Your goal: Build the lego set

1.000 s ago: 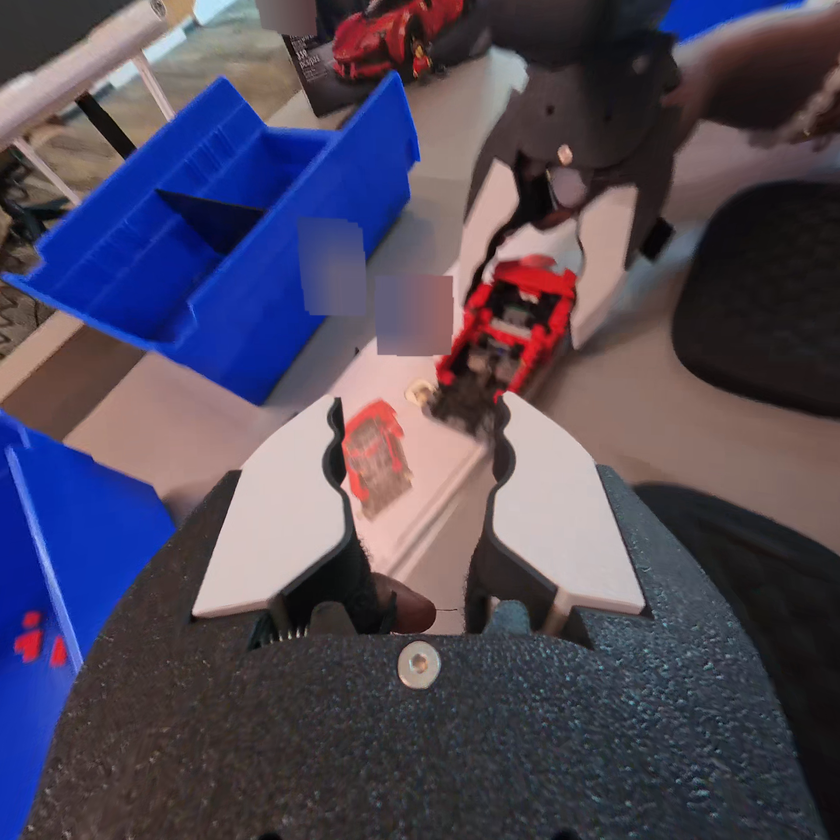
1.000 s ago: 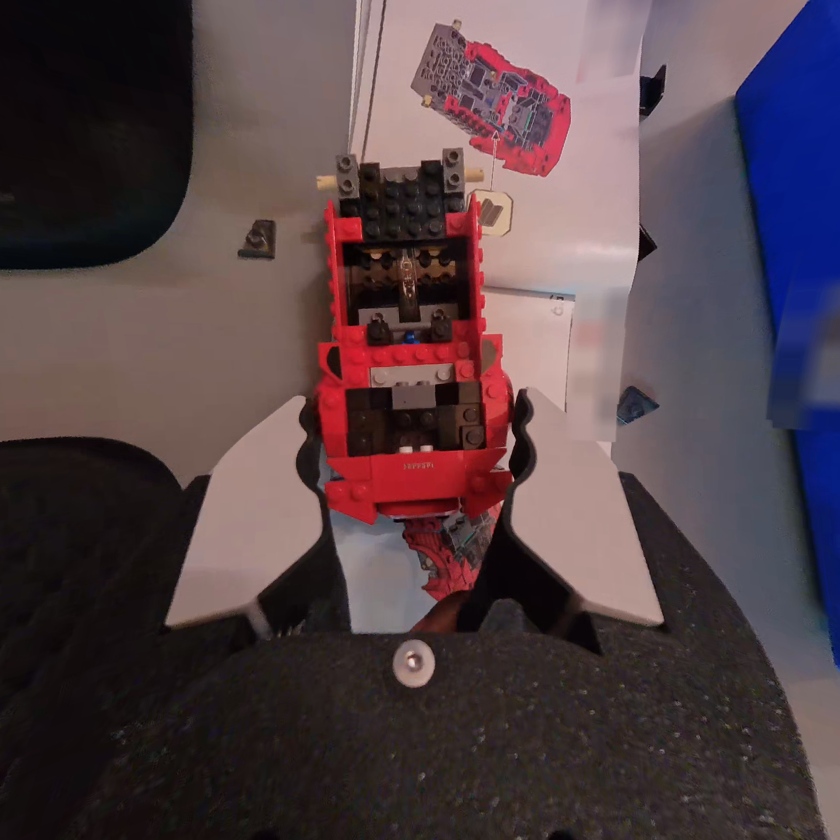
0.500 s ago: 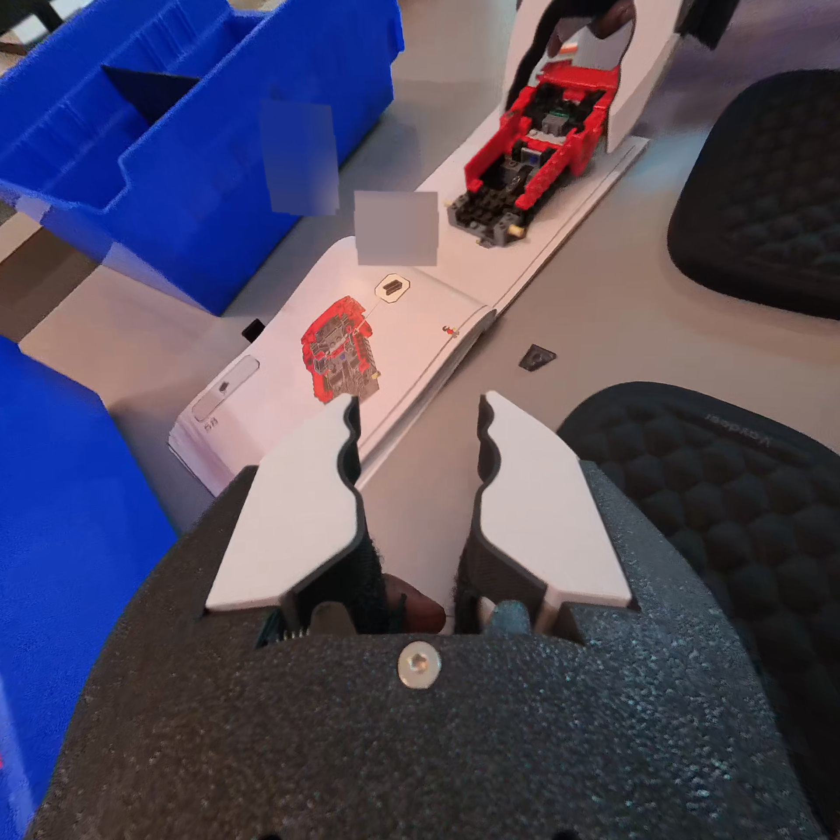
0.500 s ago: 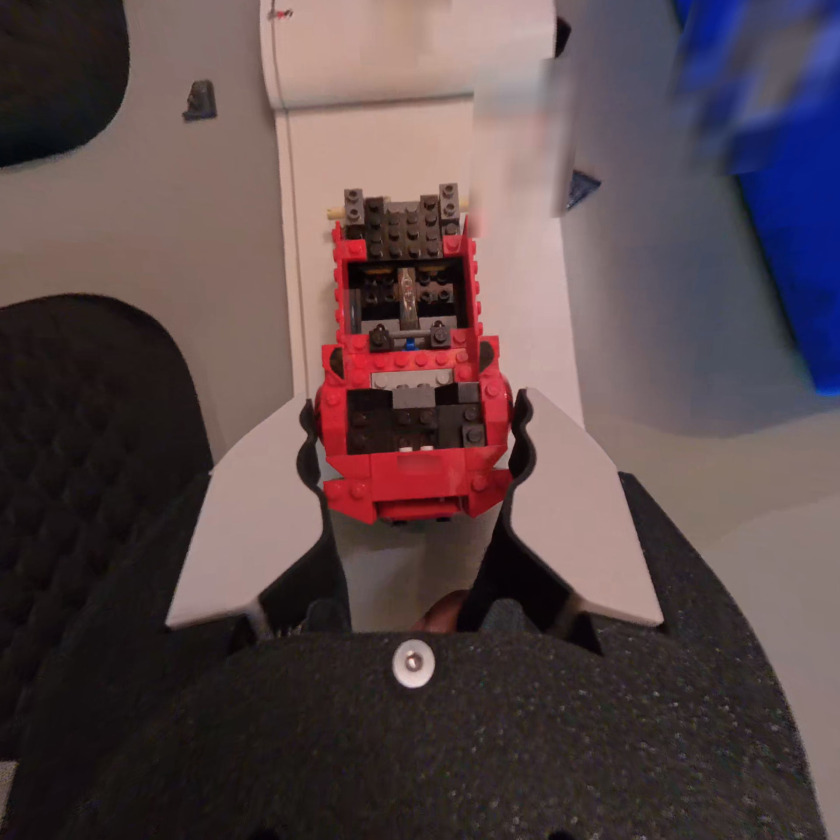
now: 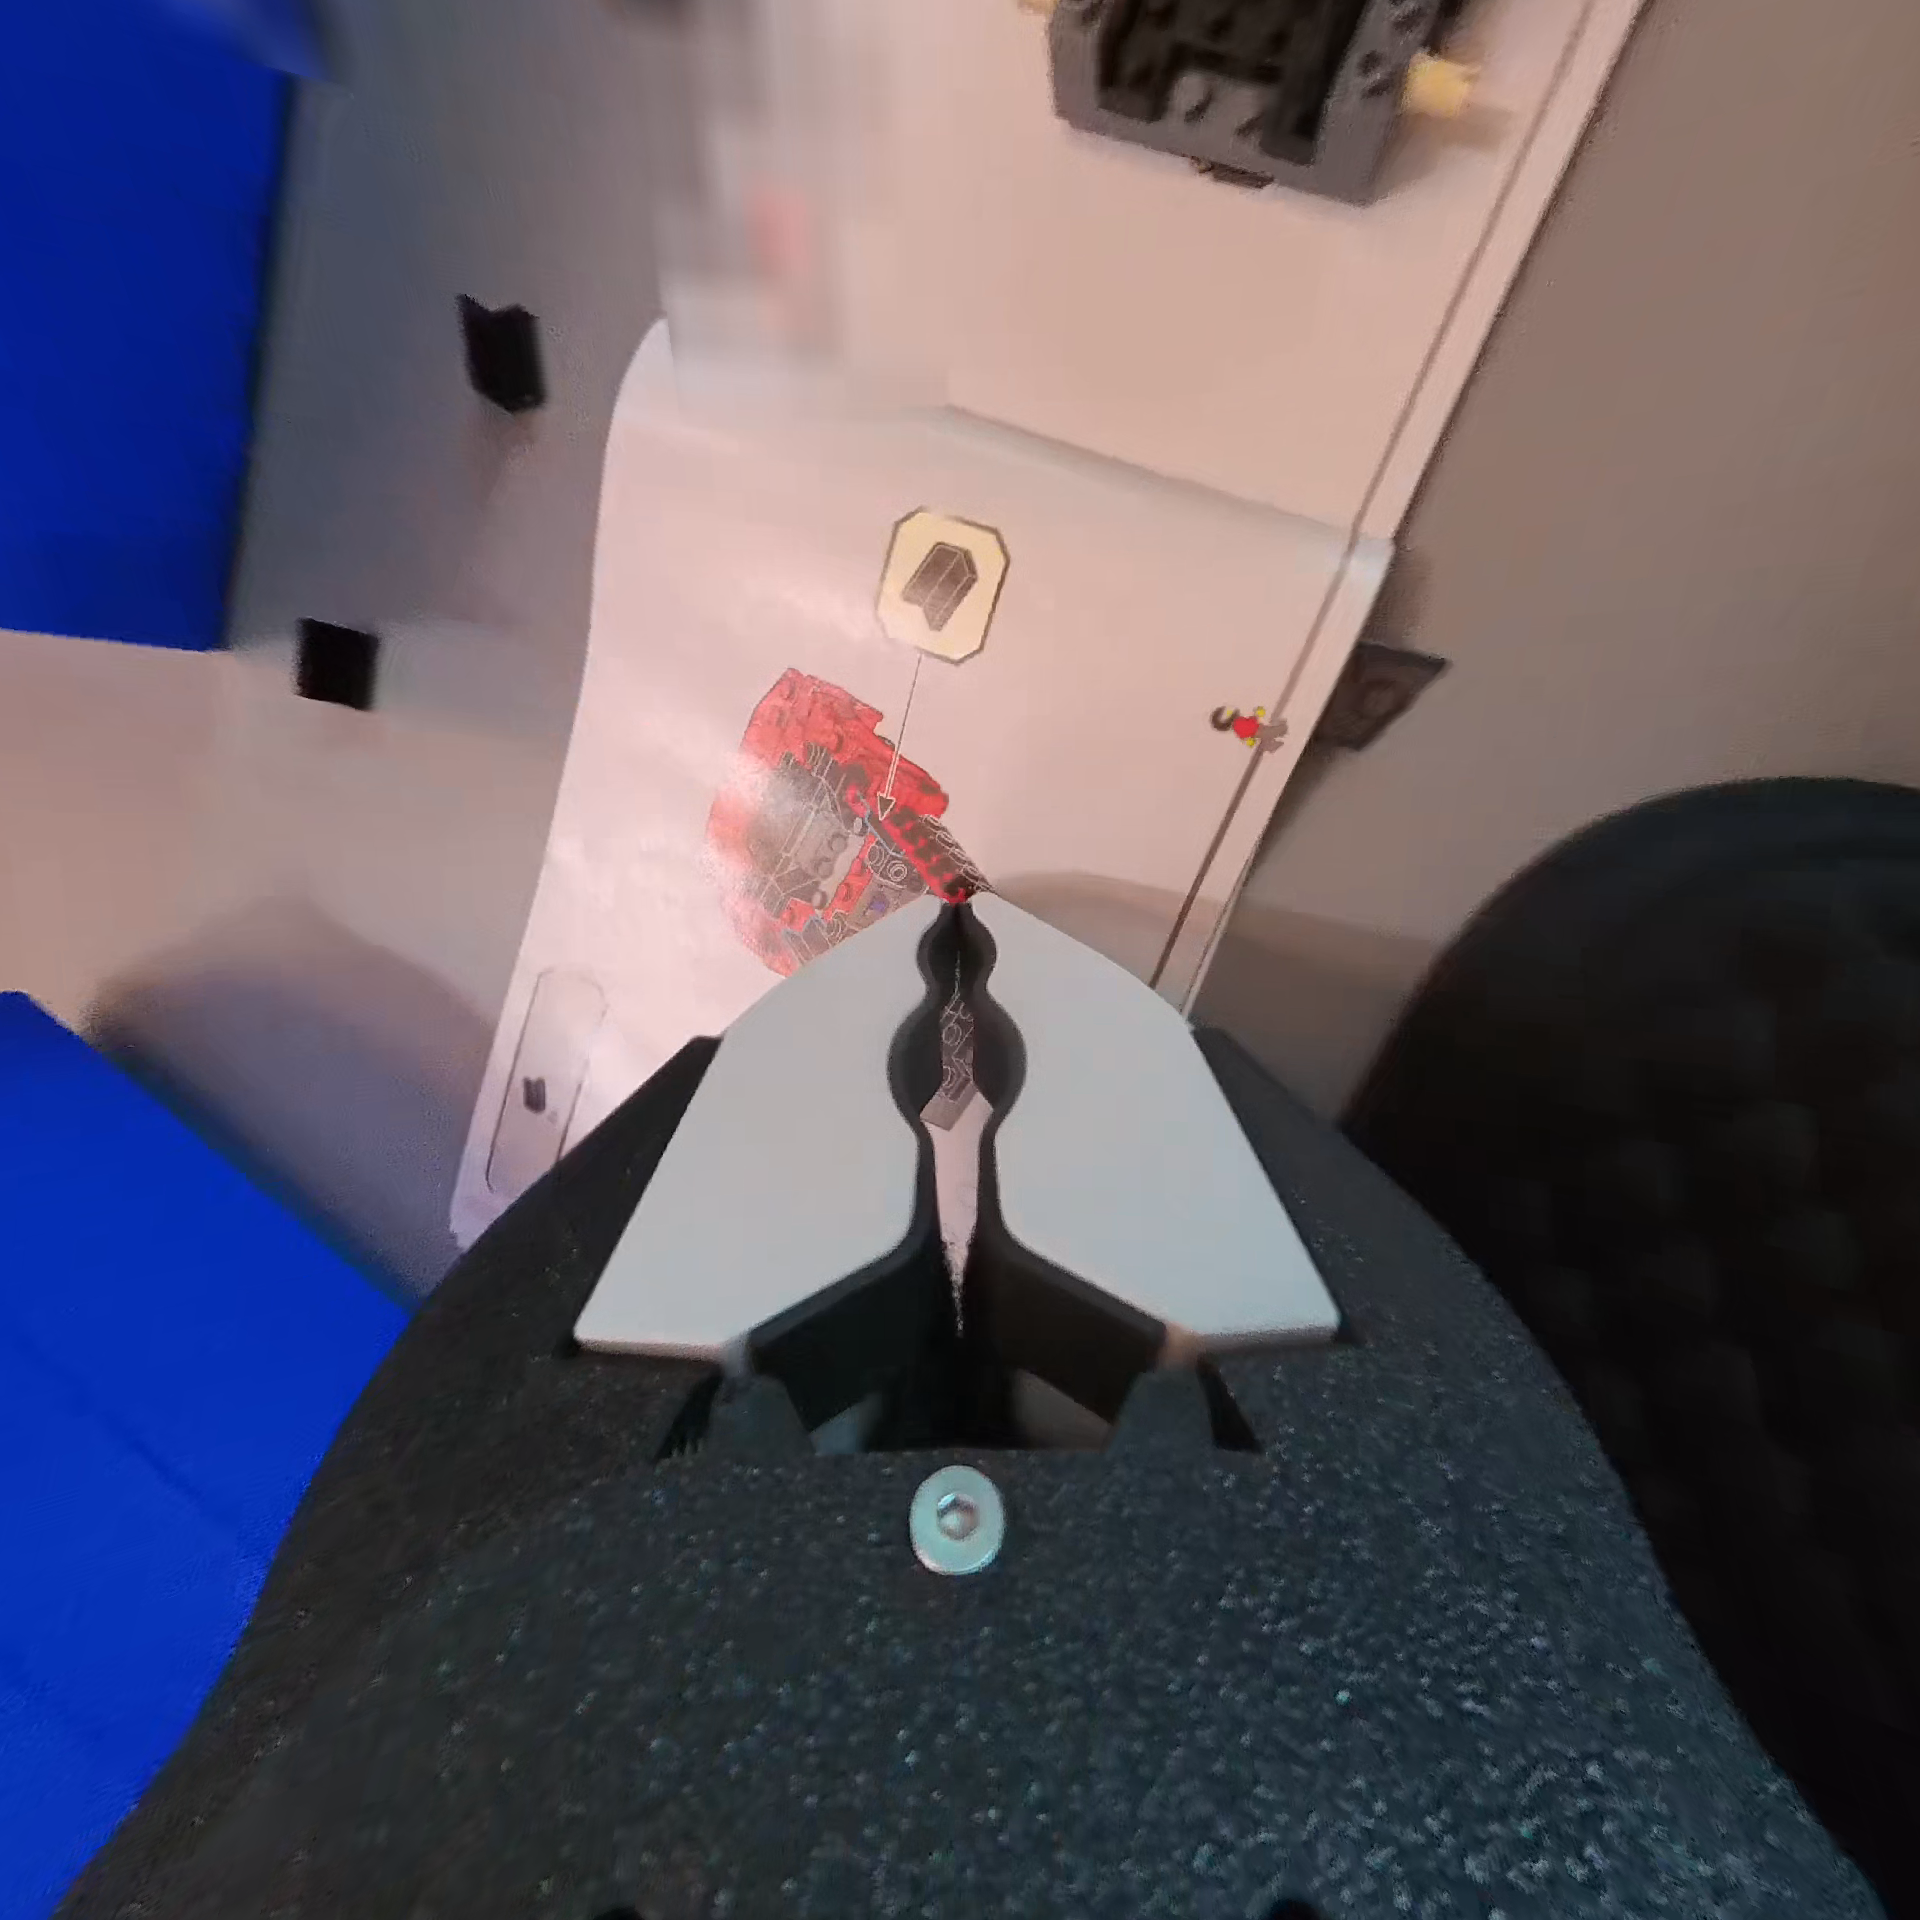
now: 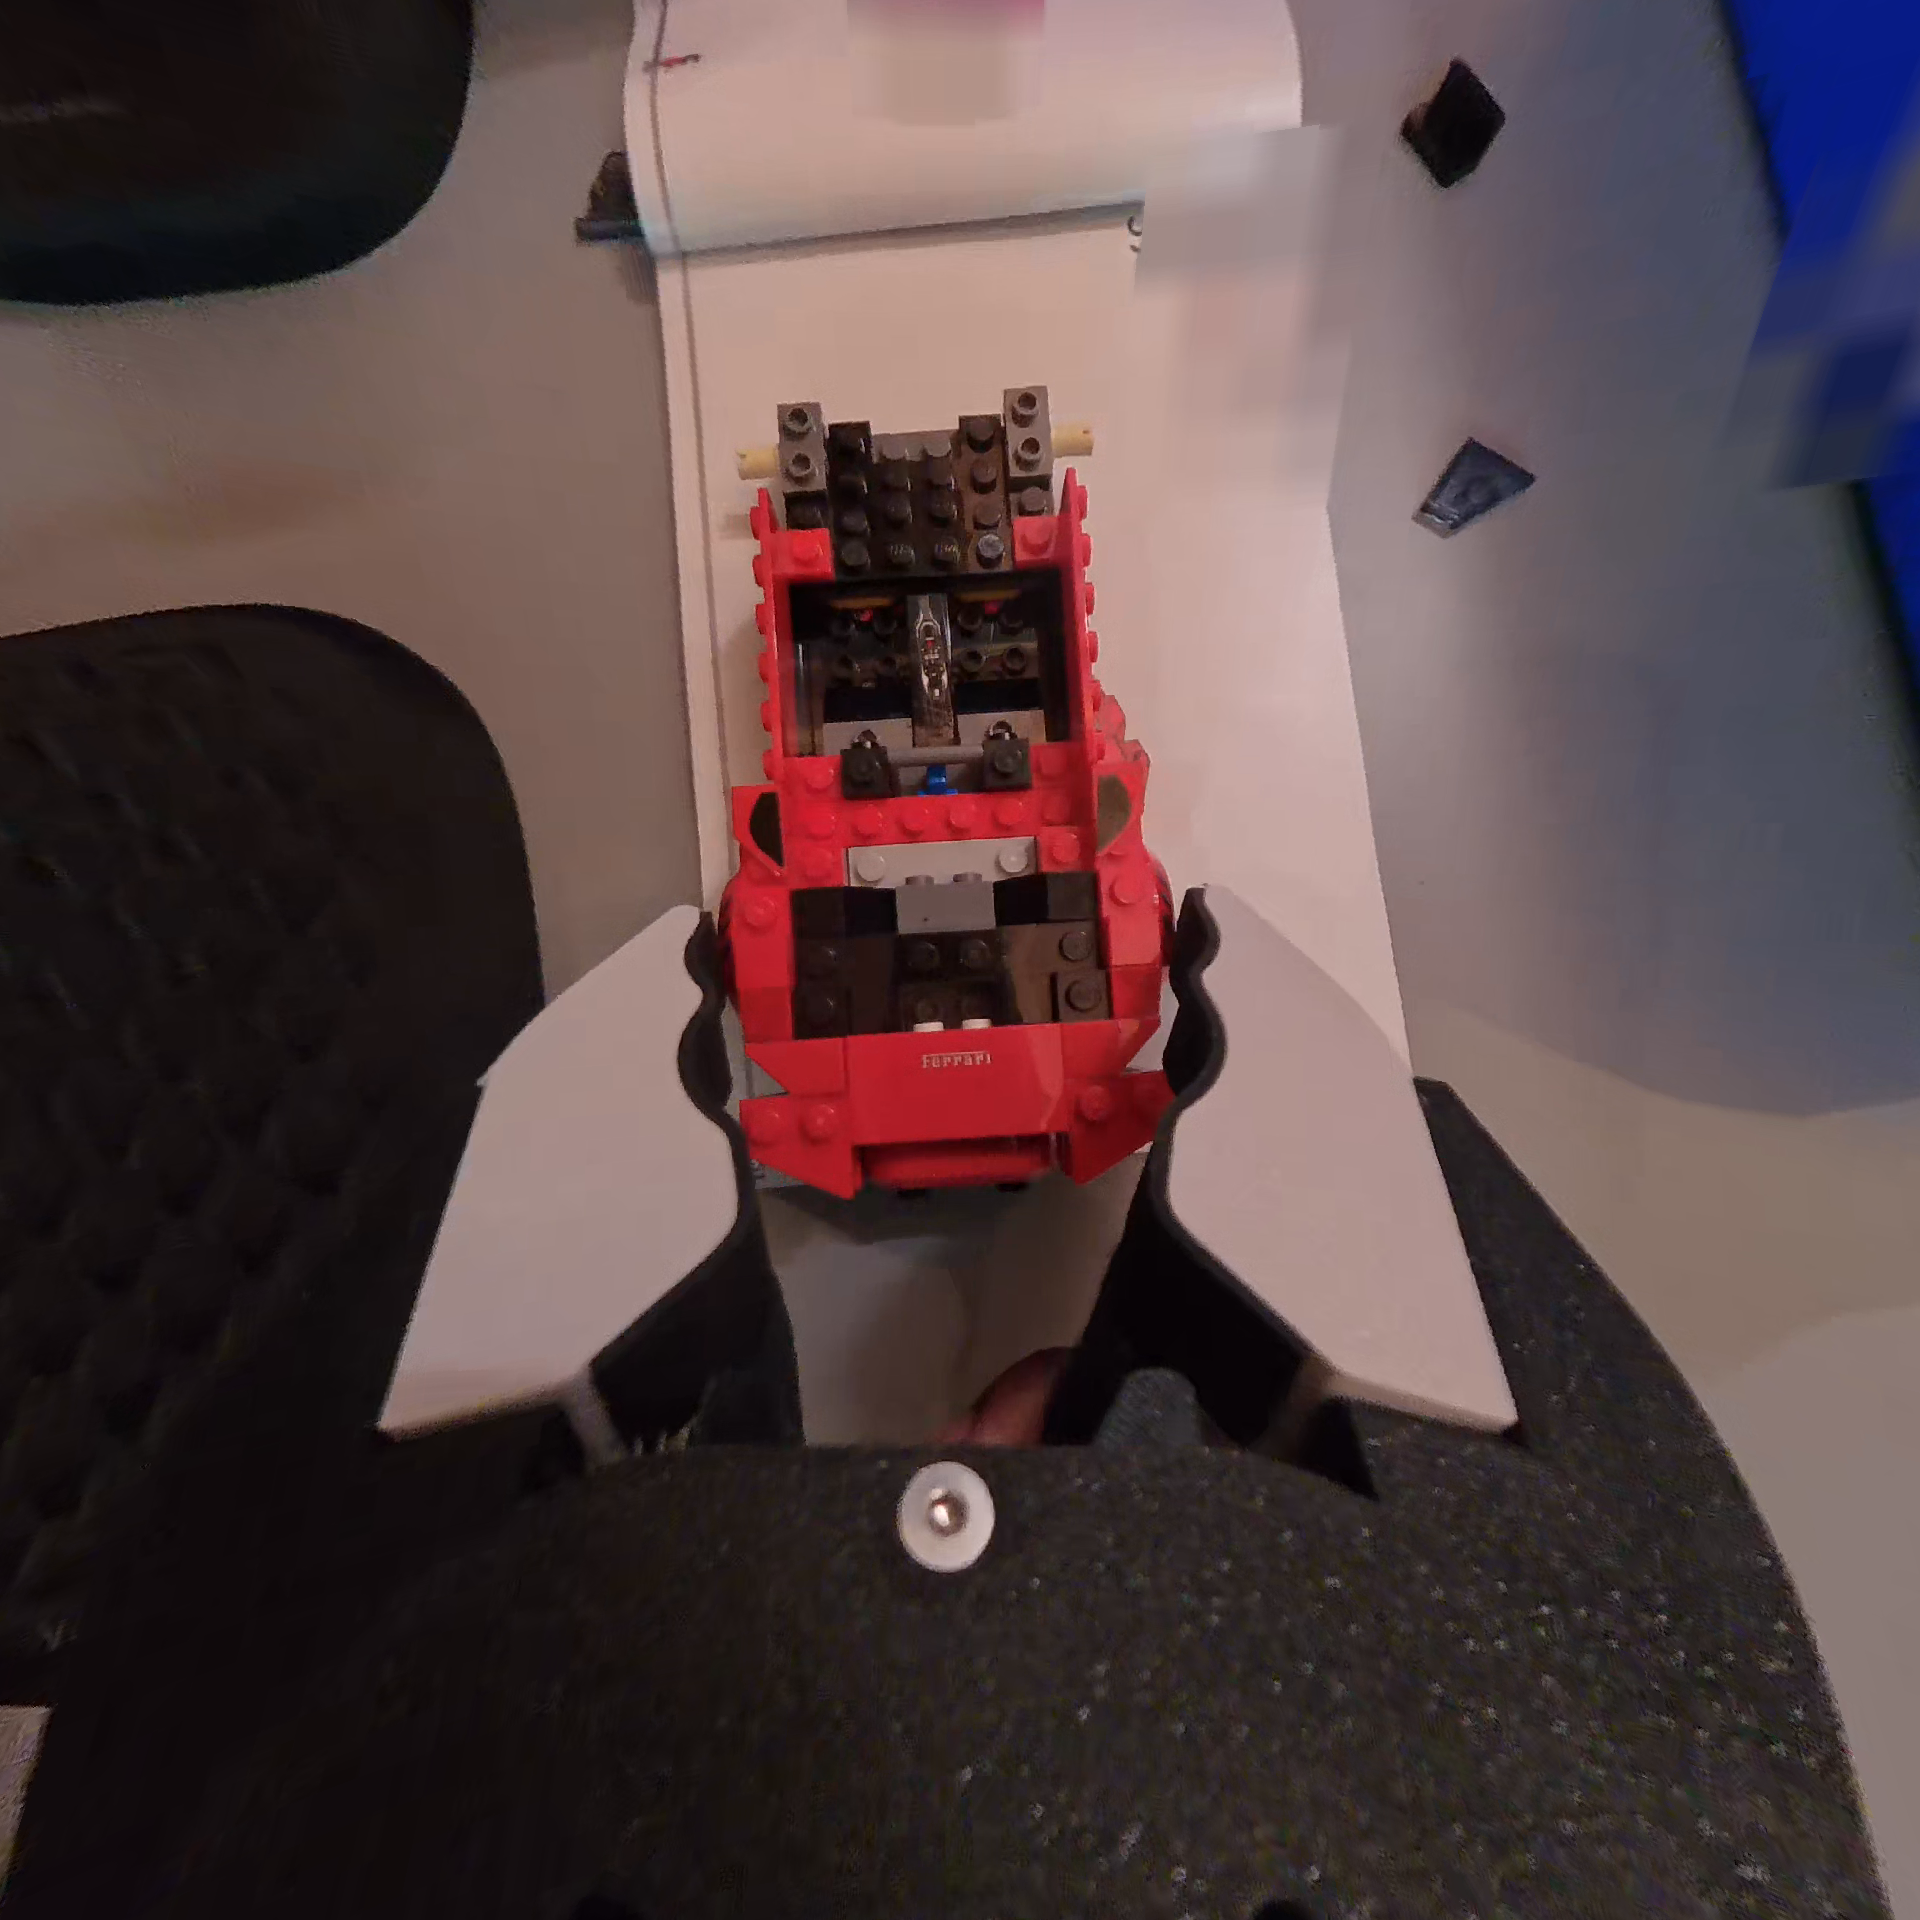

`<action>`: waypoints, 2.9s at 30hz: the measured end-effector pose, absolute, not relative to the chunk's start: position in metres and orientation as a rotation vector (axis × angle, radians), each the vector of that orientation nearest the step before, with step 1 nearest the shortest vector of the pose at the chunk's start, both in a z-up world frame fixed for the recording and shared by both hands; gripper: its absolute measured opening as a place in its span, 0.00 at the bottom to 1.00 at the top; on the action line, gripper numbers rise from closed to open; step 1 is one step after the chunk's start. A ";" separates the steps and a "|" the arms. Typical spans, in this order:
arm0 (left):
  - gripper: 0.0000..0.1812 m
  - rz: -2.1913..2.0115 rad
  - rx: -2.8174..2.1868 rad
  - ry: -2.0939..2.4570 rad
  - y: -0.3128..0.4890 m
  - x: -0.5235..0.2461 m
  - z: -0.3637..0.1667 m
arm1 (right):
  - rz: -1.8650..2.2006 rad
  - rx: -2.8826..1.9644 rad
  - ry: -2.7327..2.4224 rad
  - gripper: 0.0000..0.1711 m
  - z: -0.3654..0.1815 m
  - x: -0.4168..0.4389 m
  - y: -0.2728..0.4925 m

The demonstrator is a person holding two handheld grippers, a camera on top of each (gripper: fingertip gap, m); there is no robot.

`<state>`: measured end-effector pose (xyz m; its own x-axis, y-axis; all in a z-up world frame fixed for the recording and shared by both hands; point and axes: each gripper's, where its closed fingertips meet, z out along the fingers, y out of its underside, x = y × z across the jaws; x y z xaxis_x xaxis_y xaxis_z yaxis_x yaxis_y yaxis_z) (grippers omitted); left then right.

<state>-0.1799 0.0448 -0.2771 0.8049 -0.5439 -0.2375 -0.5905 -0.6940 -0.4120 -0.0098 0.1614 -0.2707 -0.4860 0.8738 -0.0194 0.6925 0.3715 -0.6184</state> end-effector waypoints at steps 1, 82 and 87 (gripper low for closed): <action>0.00 0.102 -2.516 0.835 0.039 -0.175 -0.277 | 0.824 -1.367 -2.333 0.48 -0.271 -0.010 0.160; 0.19 -0.012 -1.911 0.745 -0.006 -0.128 -0.222 | 0.920 -1.425 -2.414 0.07 -0.281 -0.099 0.030; 0.25 -0.071 -1.661 0.400 0.013 -0.121 -0.177 | 1.640 -1.566 -1.857 0.07 -0.206 -0.111 0.032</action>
